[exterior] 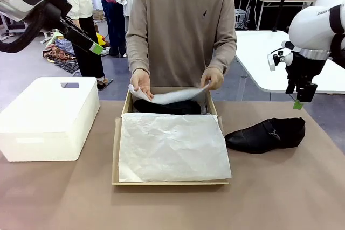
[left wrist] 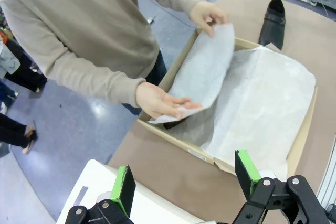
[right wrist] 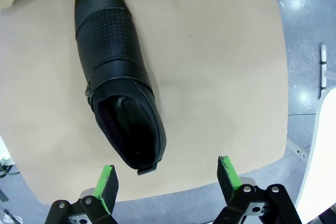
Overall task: Pack the shoes into the box.
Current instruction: Place the other shoe of the Shoes into the Shoes Box.
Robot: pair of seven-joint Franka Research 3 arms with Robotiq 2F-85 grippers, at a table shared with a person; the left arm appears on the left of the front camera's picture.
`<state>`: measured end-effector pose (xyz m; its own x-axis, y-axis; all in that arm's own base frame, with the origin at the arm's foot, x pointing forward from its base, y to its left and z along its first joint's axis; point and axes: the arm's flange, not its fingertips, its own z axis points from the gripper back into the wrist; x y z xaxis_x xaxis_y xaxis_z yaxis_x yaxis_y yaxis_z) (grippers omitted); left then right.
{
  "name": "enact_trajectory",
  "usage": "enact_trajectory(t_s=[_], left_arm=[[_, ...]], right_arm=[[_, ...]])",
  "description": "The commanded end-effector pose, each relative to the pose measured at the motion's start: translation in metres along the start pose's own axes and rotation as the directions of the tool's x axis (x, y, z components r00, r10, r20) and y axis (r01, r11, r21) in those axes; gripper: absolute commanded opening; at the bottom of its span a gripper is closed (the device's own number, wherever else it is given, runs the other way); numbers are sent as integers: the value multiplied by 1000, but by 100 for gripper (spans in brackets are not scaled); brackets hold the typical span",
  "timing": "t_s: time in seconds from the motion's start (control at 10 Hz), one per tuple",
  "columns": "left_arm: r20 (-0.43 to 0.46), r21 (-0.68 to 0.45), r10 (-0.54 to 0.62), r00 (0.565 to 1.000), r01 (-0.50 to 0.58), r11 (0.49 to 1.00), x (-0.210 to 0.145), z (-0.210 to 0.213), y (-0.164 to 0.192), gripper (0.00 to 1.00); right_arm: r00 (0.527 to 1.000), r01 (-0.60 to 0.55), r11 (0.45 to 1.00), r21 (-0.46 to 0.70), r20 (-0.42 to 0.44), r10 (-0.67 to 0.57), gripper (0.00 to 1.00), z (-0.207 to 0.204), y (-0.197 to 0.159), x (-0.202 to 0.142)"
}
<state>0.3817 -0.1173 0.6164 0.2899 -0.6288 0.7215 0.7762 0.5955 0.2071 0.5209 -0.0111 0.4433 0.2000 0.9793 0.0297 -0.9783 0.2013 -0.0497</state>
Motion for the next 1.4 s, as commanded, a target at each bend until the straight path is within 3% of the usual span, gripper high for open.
enact_trajectory(t_s=[0.0,0.4,1.3], left_arm=[[13,-13,4,1000,-4,1000,-1,1,0,100],[13,-13,4,1000,-4,1000,-1,1,0,100],[13,-13,4,1000,-4,1000,-1,1,0,100]], right_arm=[[1000,2,1000,-5,1,-2,100,3,0,-1],[1000,0,1000,0,0,0,100,0,0,0],[995,-73,997,28,66,71,100,-54,-23,-13]])
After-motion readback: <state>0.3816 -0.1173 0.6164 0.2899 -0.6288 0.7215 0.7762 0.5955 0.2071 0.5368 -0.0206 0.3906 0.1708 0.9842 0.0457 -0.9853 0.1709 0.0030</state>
